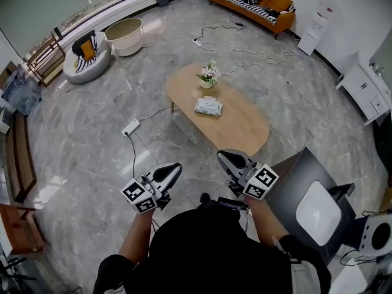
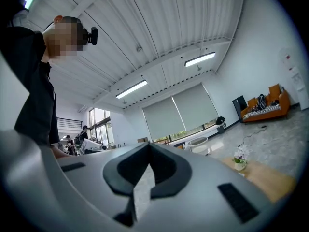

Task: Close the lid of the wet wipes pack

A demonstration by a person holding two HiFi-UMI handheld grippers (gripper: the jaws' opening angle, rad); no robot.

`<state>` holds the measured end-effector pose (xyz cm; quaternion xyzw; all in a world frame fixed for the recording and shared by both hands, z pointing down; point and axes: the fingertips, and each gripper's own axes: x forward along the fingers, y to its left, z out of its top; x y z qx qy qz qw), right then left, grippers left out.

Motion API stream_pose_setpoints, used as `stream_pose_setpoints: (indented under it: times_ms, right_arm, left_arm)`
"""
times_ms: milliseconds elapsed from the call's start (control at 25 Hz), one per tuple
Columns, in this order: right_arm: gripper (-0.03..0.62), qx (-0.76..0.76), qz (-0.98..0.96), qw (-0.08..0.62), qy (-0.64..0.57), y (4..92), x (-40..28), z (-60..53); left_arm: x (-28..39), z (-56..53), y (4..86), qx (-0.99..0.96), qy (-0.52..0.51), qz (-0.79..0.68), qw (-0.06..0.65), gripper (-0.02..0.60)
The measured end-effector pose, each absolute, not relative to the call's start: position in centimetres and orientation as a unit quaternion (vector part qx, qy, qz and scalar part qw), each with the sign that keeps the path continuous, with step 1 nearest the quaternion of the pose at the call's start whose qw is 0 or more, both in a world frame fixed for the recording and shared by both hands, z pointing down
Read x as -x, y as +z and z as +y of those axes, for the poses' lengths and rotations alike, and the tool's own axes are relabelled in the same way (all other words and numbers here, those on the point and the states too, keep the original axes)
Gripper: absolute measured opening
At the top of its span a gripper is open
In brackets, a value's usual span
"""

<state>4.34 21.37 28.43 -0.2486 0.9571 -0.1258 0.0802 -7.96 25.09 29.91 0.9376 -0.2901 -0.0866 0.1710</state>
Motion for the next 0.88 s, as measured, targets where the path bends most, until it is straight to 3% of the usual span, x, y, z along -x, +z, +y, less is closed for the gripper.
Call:
stream_pose_setpoints:
  times_ms: [880]
  right_arm:
    - [0.011,0.231,0.955,0.061,-0.173,33.2,-6.4,6.5]
  left_arm:
    - [5.2,9.9,33.2,-0.925,-0.088,-0.306,0.205,0.017]
